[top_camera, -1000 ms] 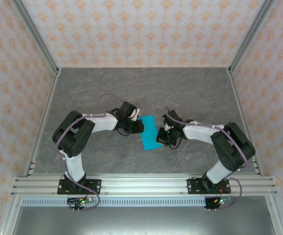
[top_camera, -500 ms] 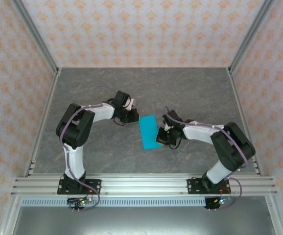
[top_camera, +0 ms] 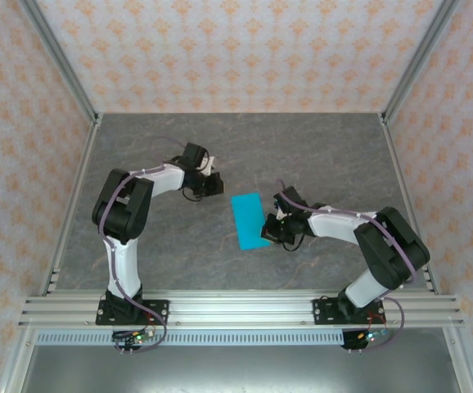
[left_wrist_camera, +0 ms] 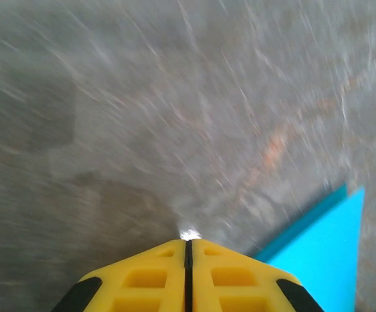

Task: Fold a paper plane with a square sheet of paper (fold left side to right side)
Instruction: First fold the square sheet of paper in half at the center of the table.

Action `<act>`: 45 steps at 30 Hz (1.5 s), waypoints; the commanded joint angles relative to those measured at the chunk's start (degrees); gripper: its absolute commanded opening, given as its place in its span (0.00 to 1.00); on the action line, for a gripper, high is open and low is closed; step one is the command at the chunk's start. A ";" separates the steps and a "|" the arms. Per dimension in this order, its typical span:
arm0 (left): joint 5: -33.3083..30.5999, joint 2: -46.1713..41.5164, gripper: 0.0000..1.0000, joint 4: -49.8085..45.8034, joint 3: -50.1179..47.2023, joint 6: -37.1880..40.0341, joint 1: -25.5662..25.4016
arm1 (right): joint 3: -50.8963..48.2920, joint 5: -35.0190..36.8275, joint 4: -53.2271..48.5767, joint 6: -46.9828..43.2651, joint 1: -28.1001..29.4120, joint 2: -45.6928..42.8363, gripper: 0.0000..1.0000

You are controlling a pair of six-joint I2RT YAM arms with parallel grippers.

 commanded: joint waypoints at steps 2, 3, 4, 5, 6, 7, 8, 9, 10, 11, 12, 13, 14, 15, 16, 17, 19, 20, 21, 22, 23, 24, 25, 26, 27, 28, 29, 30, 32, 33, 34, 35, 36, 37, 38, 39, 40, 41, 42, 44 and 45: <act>-0.65 -5.41 0.10 2.12 -0.79 0.44 1.39 | -0.93 3.24 -3.51 1.02 0.23 1.61 0.07; 1.22 -7.60 0.10 4.25 -2.51 -0.78 1.27 | -0.84 3.44 -3.71 1.02 0.28 1.78 0.07; 2.91 -8.38 0.10 6.19 -3.82 -1.88 0.99 | -0.82 3.48 -3.82 1.02 0.31 1.90 0.07; 4.39 -8.95 0.10 8.08 -5.23 -2.91 0.41 | -0.66 3.55 -3.91 0.95 0.24 2.13 0.07; 5.45 -9.19 0.10 9.41 -6.21 -3.50 -0.39 | -0.58 3.54 -4.09 0.86 0.27 2.27 0.07; 6.00 -9.21 0.10 10.29 -6.77 -3.82 -1.46 | -0.49 3.61 -4.19 0.76 0.30 2.55 0.07; 6.57 -8.92 0.10 11.07 -7.16 -4.22 -2.85 | -0.38 3.54 -4.43 0.60 0.32 2.73 0.07; 7.04 -8.33 0.10 11.50 -7.02 -4.41 -4.35 | -0.40 3.55 -4.46 0.50 0.34 2.89 0.07; 7.18 -7.69 0.10 11.86 -6.82 -4.61 -5.52 | -0.41 3.55 -4.54 0.49 0.25 3.01 0.07; 6.99 -6.79 0.10 12.14 -6.52 -4.87 -6.77 | -0.40 3.63 -4.54 0.49 0.32 3.14 0.07; 6.48 -6.14 0.10 12.42 -6.17 -5.10 -7.71 | -0.40 3.71 -4.67 0.49 0.30 3.12 0.07; 5.96 -4.72 0.10 12.74 -5.90 -5.46 -8.33 | -0.39 3.76 -4.72 0.42 0.39 3.07 0.07; 5.41 -3.31 0.10 13.01 -5.68 -5.88 -8.69 | -0.31 3.81 -4.79 0.40 0.32 3.14 0.07; 5.16 -2.43 0.10 13.58 -5.63 -6.50 -8.75 | -0.25 3.86 -4.89 0.33 0.32 3.19 0.07; 5.05 -1.58 0.10 14.27 -5.70 -7.06 -8.73 | -0.22 3.90 -4.94 0.25 0.30 3.23 0.07; 4.46 -0.77 0.10 14.40 -5.53 -7.27 -8.71 | -0.22 3.78 -4.93 0.25 0.34 3.31 0.07; 3.75 0.38 0.10 14.49 -5.30 -7.16 -8.72 | -0.22 3.71 -4.91 0.17 0.32 3.48 0.07; 3.06 0.84 0.10 14.17 -5.19 -6.93 -8.73 | -0.22 3.66 -4.91 0.14 0.34 3.45 0.07; 2.63 1.23 0.10 14.04 -5.06 -6.71 -8.69 | -0.38 3.70 -4.83 0.14 0.37 3.55 0.07; 2.11 1.48 0.10 13.81 -4.97 -6.57 -8.71 | -0.31 3.72 -4.92 0.10 0.39 3.57 0.07; 1.18 1.65 0.10 13.51 -4.92 -6.32 -8.71 | -0.31 3.73 -4.97 0.10 0.37 3.56 0.07; 0.40 1.84 0.10 13.29 -4.88 -6.06 -8.63 | -0.31 3.68 -4.90 0.05 0.32 3.55 0.07; -0.35 1.96 0.10 13.04 -4.82 -5.88 -8.52 | -0.31 3.68 -4.97 0.05 0.33 3.54 0.07; -1.14 2.11 0.10 12.81 -4.90 -5.78 -8.35 | -0.31 3.77 -5.12 -0.03 0.32 3.58 0.07; -1.49 2.15 0.10 12.96 -5.16 -5.85 -8.18 | -0.39 3.81 -5.16 -0.03 0.39 3.50 0.07; -1.88 2.14 0.10 13.08 -5.48 -5.98 -7.79 | -0.39 3.83 -5.24 -0.03 0.32 3.41 0.07; -2.47 2.07 0.10 13.23 -5.99 -6.11 -7.42 | -0.43 3.93 -5.38 0.01 0.38 3.28 0.07; -3.01 1.90 0.10 13.26 -6.53 -5.94 -7.05 | -0.44 4.01 -5.50 -0.12 0.32 3.23 0.07; -3.96 1.62 0.10 13.08 -7.32 -5.65 -6.14 | -0.47 4.15 -5.77 -0.21 0.34 2.93 0.07; -4.07 1.58 0.10 13.08 -7.48 -5.45 -5.36 | -0.40 4.24 -5.86 -0.25 0.36 2.84 0.07; -4.15 1.61 0.10 12.91 -7.49 -5.43 -4.76 | -0.39 4.32 -5.99 -0.23 0.32 2.76 0.07; -4.14 1.61 0.10 12.74 -7.22 -5.27 -3.97 | -0.44 4.35 -6.21 -0.30 0.35 2.73 0.07; -4.15 1.70 0.10 12.24 -6.76 -5.02 -3.18 | -0.41 4.43 -6.45 -0.39 0.35 2.64 0.07; -4.24 1.83 0.10 11.57 -6.08 -4.71 -2.56 | -0.43 4.42 -6.55 -0.39 0.36 2.62 0.07; -4.33 1.95 0.10 10.64 -5.01 -4.19 -2.00 | -0.44 4.29 -6.55 -0.38 0.33 2.67 0.07; -4.33 2.12 0.10 9.76 -3.95 -3.72 -1.62 | -0.48 4.13 -6.35 -0.31 0.33 2.60 0.07; -4.26 2.34 0.10 9.07 -2.84 -3.44 -1.36 | -0.61 3.90 -6.21 -0.28 0.36 2.50 0.07; -4.16 2.56 0.10 8.37 -1.79 -2.99 -1.09 | -0.57 3.60 -5.96 -0.25 0.60 2.39 0.07; -4.11 2.58 0.10 7.65 -0.72 -2.64 -0.92 | -0.33 3.61 -5.88 -0.14 1.06 2.20 0.07; -3.90 2.00 0.10 6.90 0.37 -2.20 -0.73 | 0.34 3.20 -5.20 0.03 2.50 2.17 0.07; -3.74 1.09 0.10 6.62 0.39 -2.02 -0.67 | 0.56 2.89 -4.22 0.58 3.28 1.97 0.07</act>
